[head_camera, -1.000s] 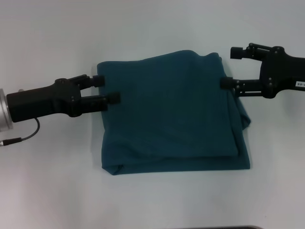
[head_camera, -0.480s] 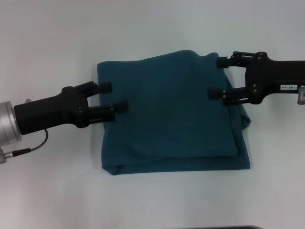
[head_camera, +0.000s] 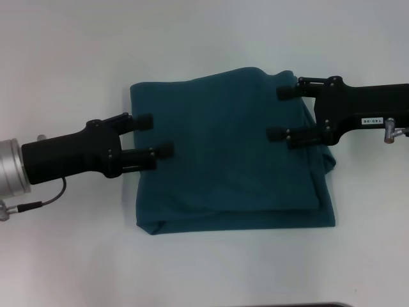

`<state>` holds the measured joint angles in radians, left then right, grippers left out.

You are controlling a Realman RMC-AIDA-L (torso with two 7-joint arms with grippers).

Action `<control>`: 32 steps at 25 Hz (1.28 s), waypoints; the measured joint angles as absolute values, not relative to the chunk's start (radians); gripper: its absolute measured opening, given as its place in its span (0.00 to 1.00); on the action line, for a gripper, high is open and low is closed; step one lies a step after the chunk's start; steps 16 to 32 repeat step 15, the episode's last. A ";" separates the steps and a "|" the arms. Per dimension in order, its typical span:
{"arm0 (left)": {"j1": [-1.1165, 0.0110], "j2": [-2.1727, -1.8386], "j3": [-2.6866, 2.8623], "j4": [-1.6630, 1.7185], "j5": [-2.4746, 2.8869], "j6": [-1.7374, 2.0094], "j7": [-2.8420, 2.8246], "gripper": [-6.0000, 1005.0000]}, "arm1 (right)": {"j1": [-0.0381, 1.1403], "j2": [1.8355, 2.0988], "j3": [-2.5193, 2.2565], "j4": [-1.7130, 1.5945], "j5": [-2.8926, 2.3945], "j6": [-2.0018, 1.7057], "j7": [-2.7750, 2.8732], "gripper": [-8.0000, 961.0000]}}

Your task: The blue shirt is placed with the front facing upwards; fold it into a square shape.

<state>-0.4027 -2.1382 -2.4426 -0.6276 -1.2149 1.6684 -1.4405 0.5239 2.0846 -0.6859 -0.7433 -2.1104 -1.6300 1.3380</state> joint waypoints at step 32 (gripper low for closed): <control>-0.405 -2.138 -2.417 -0.628 -1.215 1.669 -1.442 0.90 | 0.524 2.084 -0.681 -0.744 -2.109 -1.629 1.343 0.97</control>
